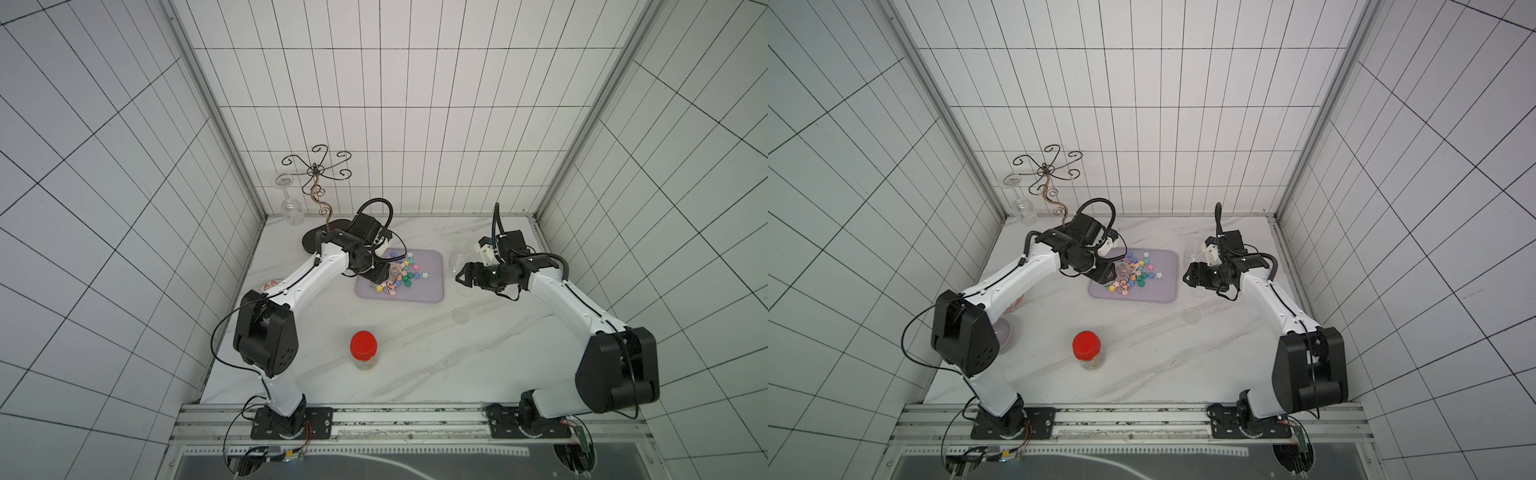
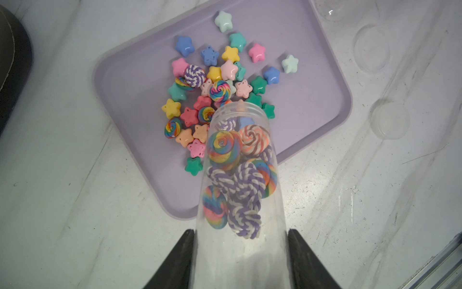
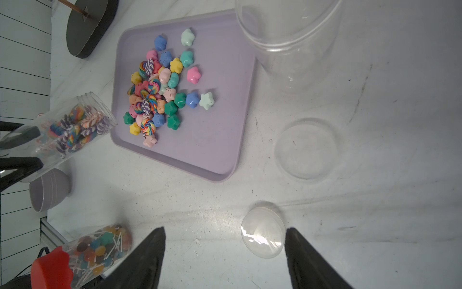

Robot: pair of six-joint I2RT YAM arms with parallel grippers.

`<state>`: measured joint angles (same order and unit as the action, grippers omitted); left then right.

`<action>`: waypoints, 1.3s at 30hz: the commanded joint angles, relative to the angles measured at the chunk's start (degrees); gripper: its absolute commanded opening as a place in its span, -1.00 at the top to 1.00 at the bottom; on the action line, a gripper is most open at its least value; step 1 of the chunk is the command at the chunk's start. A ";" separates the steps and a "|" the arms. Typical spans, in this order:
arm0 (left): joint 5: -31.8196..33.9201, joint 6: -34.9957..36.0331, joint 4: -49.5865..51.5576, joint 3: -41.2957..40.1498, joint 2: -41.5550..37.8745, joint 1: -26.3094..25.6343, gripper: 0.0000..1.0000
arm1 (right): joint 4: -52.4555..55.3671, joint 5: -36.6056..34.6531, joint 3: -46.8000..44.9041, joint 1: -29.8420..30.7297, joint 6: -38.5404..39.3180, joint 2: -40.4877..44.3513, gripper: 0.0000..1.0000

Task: Pour the candies out of the jar
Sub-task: 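Pour the candies out of the jar onto the tray.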

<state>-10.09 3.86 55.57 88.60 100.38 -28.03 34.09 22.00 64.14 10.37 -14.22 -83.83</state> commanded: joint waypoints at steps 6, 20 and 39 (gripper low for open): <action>0.93 -0.08 -1.53 -2.10 -2.24 4.53 0.41 | -0.69 1.41 4.20 -0.70 1.03 -1.29 -0.54; 2.50 -1.94 -3.03 -3.30 -3.19 2.65 0.42 | -1.04 2.00 3.27 -1.64 2.40 -0.74 -0.54; 6.91 -1.75 -2.28 -1.70 -5.21 -3.55 0.42 | -1.13 1.51 0.00 -2.28 1.92 3.86 -0.54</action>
<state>-4.99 2.35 54.22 84.97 97.27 -29.95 33.12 23.31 64.14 8.51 -13.19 -81.60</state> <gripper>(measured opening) 0.536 0.770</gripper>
